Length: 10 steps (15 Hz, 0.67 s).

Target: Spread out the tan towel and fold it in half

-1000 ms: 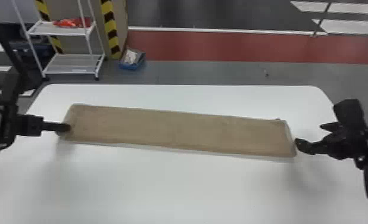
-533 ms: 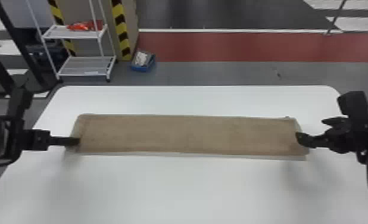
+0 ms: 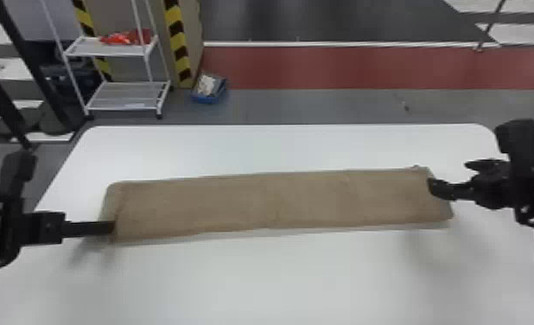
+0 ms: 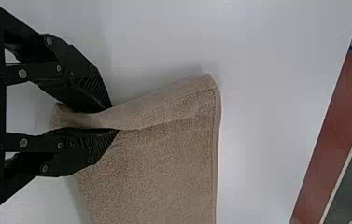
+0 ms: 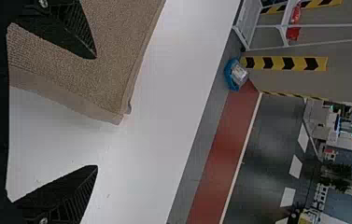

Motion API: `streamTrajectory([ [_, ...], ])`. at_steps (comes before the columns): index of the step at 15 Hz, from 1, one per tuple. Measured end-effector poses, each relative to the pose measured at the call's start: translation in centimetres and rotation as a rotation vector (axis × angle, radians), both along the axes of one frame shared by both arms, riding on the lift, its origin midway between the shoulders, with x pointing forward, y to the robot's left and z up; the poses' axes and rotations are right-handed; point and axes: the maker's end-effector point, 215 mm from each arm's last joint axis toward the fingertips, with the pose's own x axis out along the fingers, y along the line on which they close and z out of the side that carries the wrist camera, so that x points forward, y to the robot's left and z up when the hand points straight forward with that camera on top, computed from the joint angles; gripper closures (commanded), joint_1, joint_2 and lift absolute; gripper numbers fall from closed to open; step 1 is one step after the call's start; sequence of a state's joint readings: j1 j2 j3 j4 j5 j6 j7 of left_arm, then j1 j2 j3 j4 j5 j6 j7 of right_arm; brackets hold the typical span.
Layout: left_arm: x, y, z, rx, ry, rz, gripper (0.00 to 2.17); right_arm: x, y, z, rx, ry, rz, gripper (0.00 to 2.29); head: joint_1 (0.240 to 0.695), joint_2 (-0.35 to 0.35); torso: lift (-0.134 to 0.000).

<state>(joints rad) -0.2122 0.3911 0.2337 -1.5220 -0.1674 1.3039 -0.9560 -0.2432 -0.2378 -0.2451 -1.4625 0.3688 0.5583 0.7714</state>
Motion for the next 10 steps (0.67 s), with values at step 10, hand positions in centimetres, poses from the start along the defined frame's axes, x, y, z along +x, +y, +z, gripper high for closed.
streamTrajectory([
  [10, 1.9, 0.2, 3.4, -0.063, -0.081, 0.090, 0.03, 0.8, 1.6, -1.6, 0.023, -0.001, 0.035, 0.05, 0.695, 0.033, -0.124],
])
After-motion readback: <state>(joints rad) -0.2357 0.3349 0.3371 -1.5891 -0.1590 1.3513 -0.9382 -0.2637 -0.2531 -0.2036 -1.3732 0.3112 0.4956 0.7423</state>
